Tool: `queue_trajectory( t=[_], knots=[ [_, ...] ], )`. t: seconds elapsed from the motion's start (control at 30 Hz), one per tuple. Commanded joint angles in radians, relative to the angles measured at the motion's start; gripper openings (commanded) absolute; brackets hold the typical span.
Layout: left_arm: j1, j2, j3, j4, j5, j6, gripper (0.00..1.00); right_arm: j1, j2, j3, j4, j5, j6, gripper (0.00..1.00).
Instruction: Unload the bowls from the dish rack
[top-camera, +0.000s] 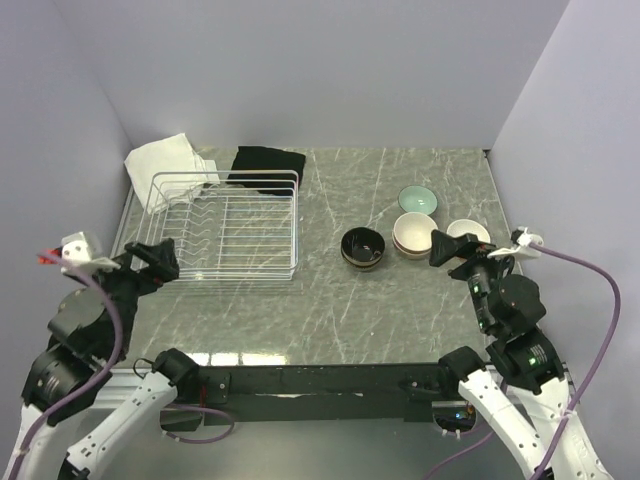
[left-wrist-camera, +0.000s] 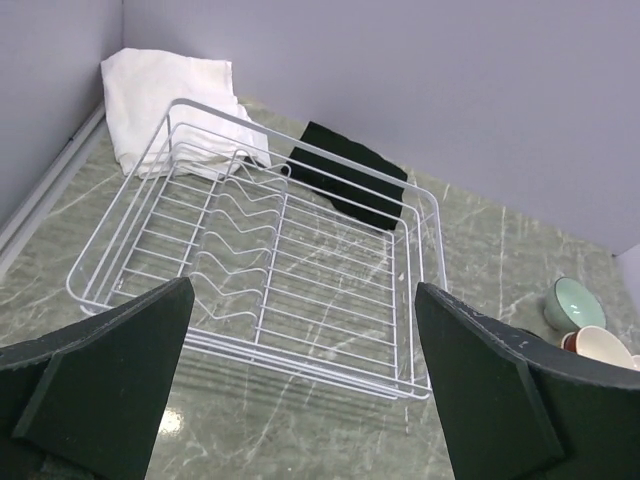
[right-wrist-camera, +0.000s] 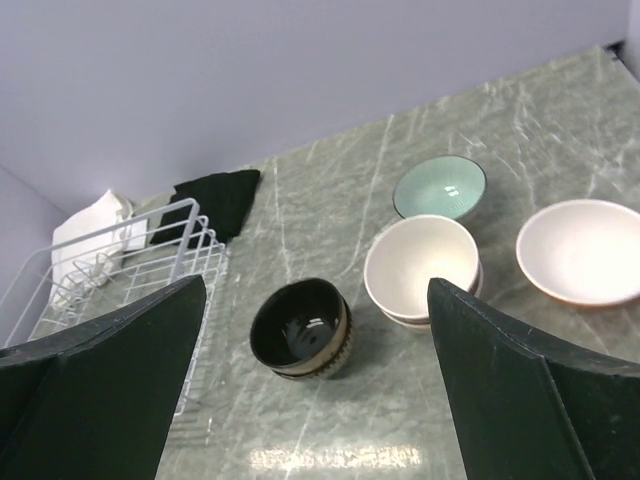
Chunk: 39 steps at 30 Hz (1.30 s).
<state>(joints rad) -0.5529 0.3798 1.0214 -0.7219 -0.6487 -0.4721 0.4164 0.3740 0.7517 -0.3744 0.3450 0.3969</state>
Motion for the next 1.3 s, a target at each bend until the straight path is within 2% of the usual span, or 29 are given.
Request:
queue_trajectory(
  t=[0.0,0.23,0.63,1.27],
  knots=[
    [0.004,-0.064,0.028,-0.120,0.014,-0.043,0.99,0.001,-0.067,-0.049,-0.063,0.054,0.026,1.00],
    [0.004,-0.191,0.071,-0.243,0.015,-0.094,0.99,0.002,-0.170,-0.055,-0.141,0.144,0.045,1.00],
    [0.004,-0.309,0.040,-0.261,0.012,-0.195,0.99,0.001,-0.234,-0.121,-0.215,0.164,0.131,1.00],
    [0.004,-0.334,0.049,-0.298,-0.031,-0.237,0.99,0.001,-0.250,-0.121,-0.253,0.212,0.137,1.00]
  ],
)
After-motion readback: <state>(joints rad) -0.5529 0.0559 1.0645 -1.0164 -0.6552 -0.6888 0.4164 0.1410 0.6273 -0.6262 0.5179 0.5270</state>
